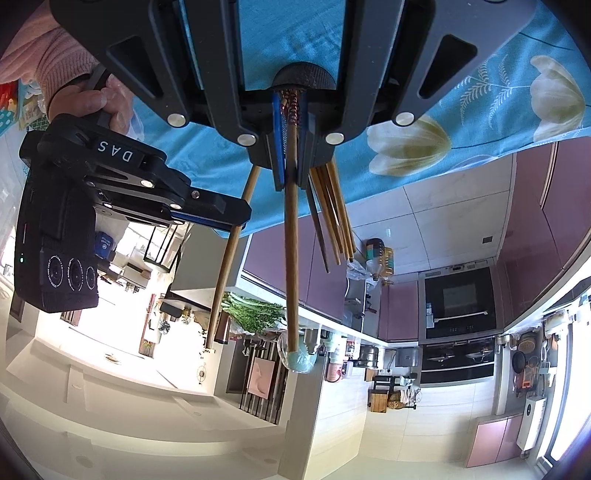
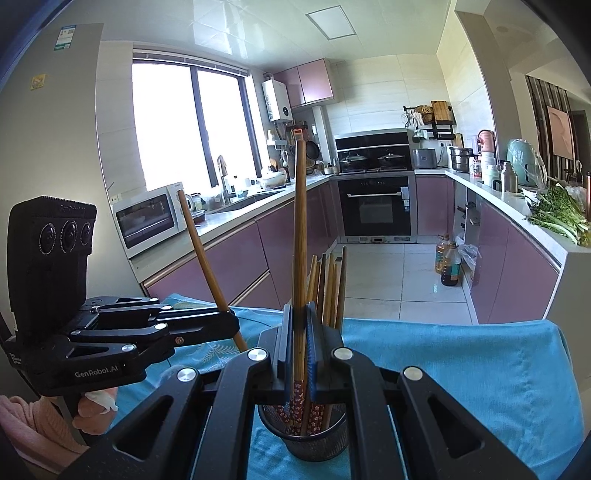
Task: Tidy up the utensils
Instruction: 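Lower the right gripper's chopstick into the cup while the left gripper lowers its chopstick beside it, then open both grippers to release the chopsticks into the cup and withdraw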
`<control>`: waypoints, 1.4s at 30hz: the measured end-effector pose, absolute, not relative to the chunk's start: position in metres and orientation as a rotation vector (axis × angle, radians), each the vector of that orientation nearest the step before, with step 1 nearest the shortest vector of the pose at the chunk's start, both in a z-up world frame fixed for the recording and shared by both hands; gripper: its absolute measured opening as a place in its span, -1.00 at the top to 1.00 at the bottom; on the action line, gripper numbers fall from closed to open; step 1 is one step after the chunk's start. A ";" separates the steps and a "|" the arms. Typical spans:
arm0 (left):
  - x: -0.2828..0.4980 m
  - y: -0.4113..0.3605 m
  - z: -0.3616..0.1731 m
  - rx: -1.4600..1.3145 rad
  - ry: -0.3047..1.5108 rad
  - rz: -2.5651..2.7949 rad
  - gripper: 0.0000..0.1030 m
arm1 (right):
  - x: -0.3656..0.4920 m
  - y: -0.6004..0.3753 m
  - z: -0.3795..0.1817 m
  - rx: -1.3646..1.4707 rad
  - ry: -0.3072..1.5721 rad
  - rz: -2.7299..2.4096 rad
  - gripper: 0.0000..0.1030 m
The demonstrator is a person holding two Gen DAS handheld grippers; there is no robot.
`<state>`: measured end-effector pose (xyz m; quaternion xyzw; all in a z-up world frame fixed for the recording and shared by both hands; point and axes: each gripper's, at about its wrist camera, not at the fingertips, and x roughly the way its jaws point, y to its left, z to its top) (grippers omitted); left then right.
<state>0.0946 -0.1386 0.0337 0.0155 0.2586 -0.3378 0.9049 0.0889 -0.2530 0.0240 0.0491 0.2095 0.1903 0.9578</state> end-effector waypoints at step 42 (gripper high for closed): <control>0.104 -0.152 0.021 0.052 0.592 -0.684 0.86 | 0.099 -0.252 0.010 0.076 0.483 0.367 0.89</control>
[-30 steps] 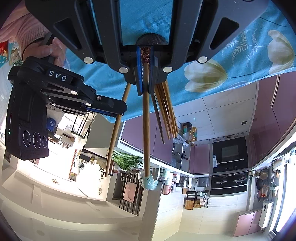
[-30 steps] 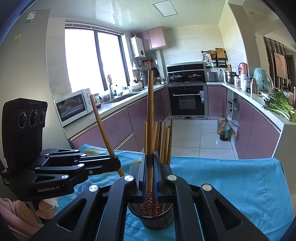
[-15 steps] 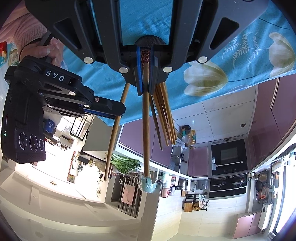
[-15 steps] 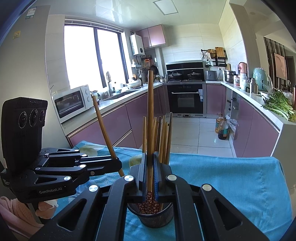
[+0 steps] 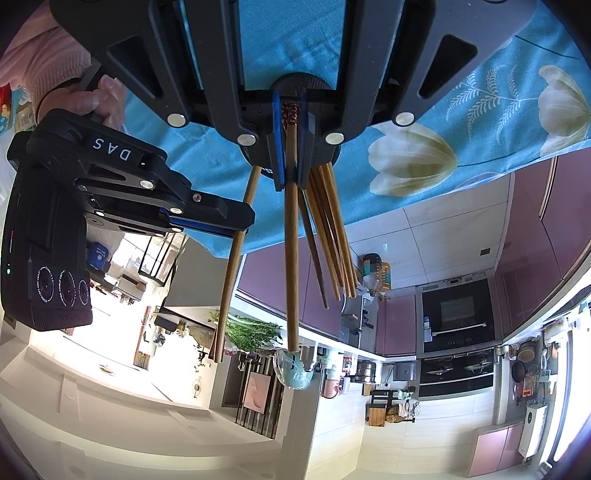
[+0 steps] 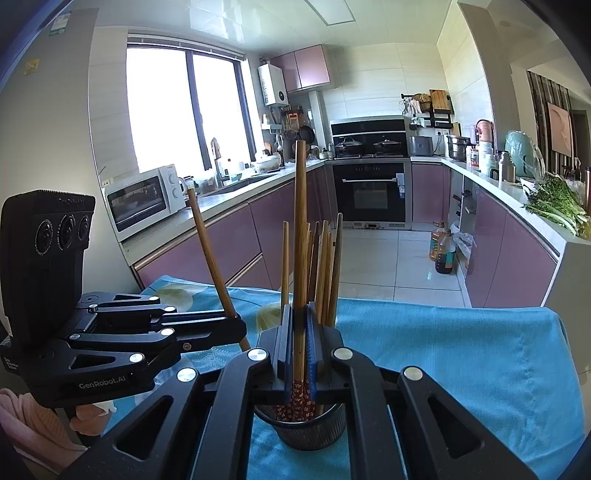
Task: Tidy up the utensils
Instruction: 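Open both grippers to release the chopsticks into the cup and withdraw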
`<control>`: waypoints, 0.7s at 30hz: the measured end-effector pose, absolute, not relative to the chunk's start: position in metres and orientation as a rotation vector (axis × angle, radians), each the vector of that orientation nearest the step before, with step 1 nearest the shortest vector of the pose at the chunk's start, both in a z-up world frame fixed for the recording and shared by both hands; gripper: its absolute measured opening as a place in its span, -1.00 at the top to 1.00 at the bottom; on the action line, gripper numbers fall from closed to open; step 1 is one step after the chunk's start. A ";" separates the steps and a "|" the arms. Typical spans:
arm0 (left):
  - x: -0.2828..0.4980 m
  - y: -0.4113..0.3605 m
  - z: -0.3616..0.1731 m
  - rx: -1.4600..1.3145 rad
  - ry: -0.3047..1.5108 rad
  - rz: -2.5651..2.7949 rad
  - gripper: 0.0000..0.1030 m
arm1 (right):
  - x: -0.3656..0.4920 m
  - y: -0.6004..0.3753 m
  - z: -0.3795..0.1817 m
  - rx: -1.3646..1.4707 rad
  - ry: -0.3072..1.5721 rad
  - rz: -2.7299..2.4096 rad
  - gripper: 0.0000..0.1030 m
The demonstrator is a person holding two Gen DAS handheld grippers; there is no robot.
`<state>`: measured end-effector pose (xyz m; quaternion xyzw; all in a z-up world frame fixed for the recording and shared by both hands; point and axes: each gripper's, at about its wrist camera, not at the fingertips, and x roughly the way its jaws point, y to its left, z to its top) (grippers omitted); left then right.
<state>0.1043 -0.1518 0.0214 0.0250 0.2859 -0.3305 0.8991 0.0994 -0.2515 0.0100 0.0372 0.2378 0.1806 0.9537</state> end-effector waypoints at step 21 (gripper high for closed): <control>0.107 -0.157 0.014 0.061 0.623 -0.686 0.86 | 0.101 -0.251 0.000 0.072 0.516 0.375 0.89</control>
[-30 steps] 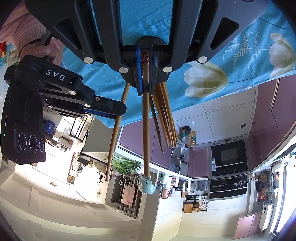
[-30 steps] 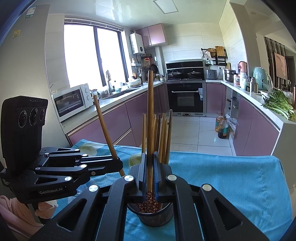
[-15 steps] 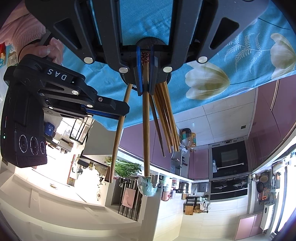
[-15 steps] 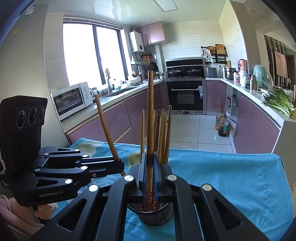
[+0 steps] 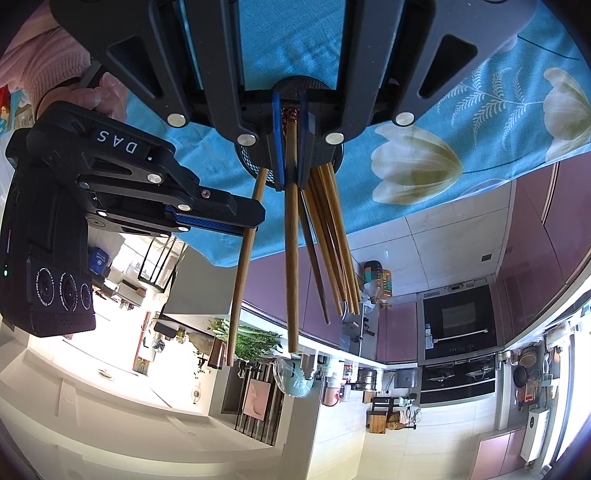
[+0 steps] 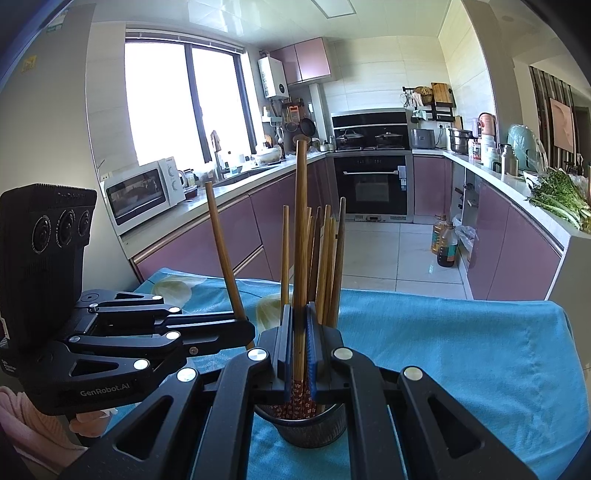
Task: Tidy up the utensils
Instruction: 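Open both grippers to release the chopsticks into the cup and withdraw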
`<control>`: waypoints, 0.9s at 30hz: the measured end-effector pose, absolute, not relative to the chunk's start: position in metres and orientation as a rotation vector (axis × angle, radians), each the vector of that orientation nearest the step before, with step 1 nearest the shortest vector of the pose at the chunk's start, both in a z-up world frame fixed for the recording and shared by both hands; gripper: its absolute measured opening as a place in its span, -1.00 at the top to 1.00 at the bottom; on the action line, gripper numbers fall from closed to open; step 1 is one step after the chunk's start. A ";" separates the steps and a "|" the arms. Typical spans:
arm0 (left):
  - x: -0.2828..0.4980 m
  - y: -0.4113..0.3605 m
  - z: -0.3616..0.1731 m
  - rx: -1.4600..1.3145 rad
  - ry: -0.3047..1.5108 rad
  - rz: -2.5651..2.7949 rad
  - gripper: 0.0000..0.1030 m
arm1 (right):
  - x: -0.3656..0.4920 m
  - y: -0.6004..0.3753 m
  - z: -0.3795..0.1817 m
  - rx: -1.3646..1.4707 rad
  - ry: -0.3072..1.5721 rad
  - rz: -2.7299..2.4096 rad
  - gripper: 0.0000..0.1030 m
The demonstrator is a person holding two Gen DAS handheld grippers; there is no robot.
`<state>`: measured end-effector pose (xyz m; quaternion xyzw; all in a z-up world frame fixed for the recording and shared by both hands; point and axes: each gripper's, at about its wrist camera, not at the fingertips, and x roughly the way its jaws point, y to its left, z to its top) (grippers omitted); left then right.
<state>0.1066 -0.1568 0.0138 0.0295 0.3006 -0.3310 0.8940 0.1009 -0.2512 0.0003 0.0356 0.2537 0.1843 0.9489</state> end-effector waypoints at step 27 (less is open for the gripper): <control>0.128 -0.158 0.004 0.051 0.655 -0.654 0.85 | 0.118 -0.242 -0.016 0.062 0.570 0.384 0.88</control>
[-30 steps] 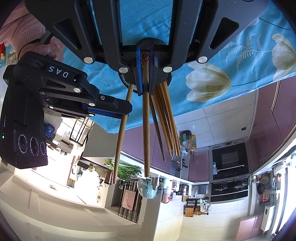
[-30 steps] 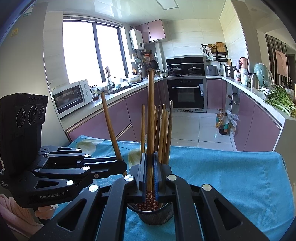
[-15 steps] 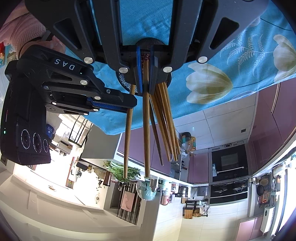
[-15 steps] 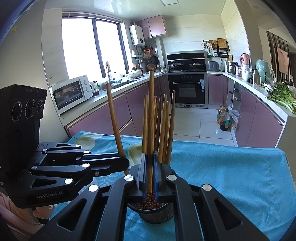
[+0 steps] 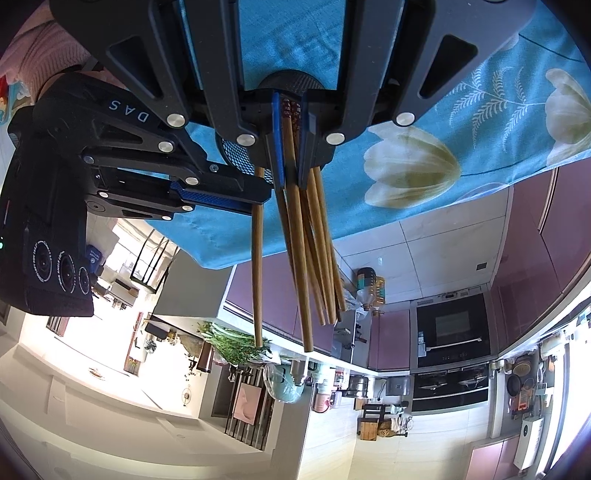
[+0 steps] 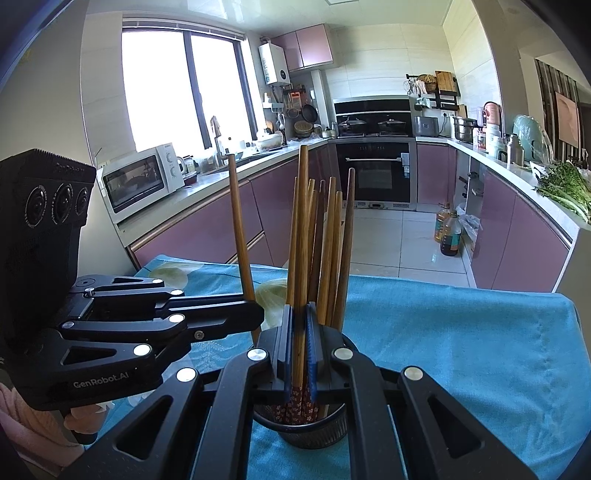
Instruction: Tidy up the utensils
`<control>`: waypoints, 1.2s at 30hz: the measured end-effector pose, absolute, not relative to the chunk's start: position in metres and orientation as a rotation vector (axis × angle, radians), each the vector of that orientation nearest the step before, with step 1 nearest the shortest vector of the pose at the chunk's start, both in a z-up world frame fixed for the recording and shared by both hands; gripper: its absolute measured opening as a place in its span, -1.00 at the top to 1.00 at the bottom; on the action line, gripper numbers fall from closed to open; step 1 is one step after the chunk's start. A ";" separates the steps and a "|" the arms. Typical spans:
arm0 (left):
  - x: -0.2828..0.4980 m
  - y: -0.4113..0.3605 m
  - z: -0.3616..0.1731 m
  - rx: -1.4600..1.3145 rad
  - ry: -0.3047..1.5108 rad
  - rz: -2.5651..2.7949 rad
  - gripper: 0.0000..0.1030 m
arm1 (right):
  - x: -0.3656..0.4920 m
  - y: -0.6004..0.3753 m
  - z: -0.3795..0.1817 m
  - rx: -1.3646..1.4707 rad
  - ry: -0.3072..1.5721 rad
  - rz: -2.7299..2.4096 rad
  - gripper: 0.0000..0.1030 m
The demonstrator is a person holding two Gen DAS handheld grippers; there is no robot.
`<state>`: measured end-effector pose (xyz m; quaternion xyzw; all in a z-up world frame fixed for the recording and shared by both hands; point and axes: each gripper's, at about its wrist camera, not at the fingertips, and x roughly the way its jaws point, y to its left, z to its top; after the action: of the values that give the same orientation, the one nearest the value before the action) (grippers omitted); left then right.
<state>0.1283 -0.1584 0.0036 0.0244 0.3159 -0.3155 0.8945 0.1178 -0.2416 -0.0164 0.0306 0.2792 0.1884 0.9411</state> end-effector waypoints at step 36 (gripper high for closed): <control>0.104 -0.093 -0.007 0.010 0.547 -0.413 -0.89 | 0.092 -0.245 -0.026 0.102 0.502 0.314 -0.70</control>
<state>0.1042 -0.0931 -0.0075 0.0048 0.2679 -0.2026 0.9419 0.0916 -0.2452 -0.0261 0.0502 0.2473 0.1546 0.9552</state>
